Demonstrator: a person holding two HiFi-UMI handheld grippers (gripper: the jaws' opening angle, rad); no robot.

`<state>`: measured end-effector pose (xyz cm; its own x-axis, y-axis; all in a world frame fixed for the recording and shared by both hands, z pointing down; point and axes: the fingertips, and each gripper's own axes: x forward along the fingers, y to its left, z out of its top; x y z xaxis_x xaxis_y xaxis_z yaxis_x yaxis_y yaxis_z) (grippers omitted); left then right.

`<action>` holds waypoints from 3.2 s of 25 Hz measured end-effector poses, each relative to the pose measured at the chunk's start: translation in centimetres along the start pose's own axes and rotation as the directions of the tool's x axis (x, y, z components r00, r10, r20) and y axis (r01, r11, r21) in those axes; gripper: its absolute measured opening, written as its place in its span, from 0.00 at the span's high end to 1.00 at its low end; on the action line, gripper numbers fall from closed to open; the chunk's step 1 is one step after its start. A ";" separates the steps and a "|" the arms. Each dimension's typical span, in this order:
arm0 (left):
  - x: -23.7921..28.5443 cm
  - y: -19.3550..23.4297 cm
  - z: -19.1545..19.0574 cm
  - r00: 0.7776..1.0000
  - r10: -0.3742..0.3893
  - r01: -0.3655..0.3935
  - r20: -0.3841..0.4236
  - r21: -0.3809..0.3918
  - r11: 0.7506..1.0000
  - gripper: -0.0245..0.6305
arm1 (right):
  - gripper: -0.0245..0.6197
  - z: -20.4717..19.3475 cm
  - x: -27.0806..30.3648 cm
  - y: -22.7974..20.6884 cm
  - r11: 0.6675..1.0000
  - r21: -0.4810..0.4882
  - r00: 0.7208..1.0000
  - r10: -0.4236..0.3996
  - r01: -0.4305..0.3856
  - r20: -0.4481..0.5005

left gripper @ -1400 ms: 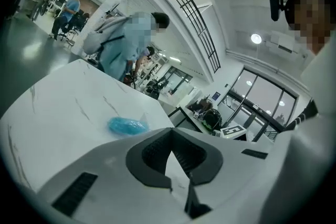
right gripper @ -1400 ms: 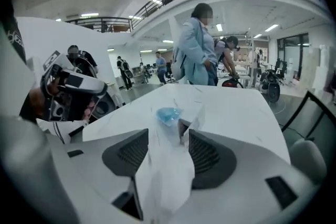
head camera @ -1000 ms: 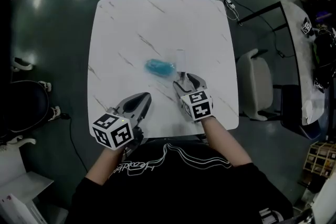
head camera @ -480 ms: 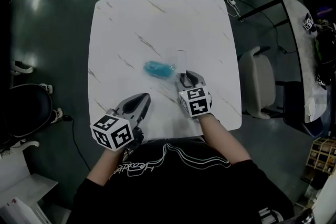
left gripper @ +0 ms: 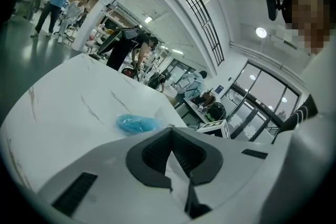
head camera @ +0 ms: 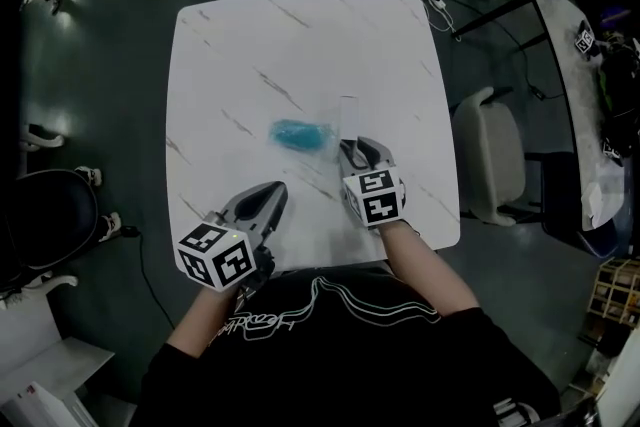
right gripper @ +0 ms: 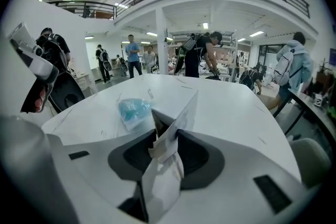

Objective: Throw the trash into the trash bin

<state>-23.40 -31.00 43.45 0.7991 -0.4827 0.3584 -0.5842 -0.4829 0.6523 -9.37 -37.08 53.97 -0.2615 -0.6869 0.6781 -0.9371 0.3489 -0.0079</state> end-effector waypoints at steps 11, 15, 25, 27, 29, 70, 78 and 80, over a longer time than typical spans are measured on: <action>0.4 -2.4 -1.0 1.000 -0.010 0.010 0.000 0.021 1.000 0.96 | 0.73 0.3 -3.3 -1.4 1.000 0.022 0.998 -0.023 0.022 0.064; 1.0 -4.9 -1.9 0.999 -0.035 0.036 -0.012 0.040 0.999 0.96 | 0.73 0.1 -6.1 -2.8 0.998 0.038 0.994 -0.052 0.048 0.095; 4.8 -13.2 -5.5 0.985 -0.143 0.152 -0.097 0.093 0.984 0.96 | 0.74 -4.1 -15.6 -9.9 0.973 0.131 0.971 -0.204 0.188 0.122; 6.1 -15.1 -6.5 0.977 -0.174 0.188 -0.126 0.104 0.977 0.96 | 0.74 -5.3 -17.8 -11.8 0.961 0.161 0.961 -0.245 0.224 0.124; 7.2 -17.1 -7.7 0.967 -0.200 0.219 -0.156 0.112 0.969 0.96 | 0.74 -6.5 -20.2 -13.6 0.948 0.185 0.951 -0.284 0.259 0.122; 21.2 -29.2 -48.3 0.575 -0.137 0.355 -0.807 0.095 0.930 0.96 | 0.75 -61.5 -28.5 -18.2 0.510 0.768 0.922 -0.211 0.387 -0.325; 19.9 -26.0 -50.2 0.579 -0.119 0.268 -0.807 0.050 0.962 0.96 | 0.75 -66.7 -22.2 -13.8 0.489 0.806 0.922 0.010 0.334 -0.388; 19.8 -24.8 -50.2 0.584 -0.109 0.256 -0.804 0.055 0.965 0.96 | 0.75 -68.0 -20.7 -13.1 0.453 0.831 0.923 0.046 0.321 -0.382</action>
<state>14.00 8.11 67.92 0.6446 0.3589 0.6751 -0.3669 -0.6295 0.6850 24.04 15.97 90.01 -0.1965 -0.3742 0.9063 -0.7011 -0.5925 -0.3967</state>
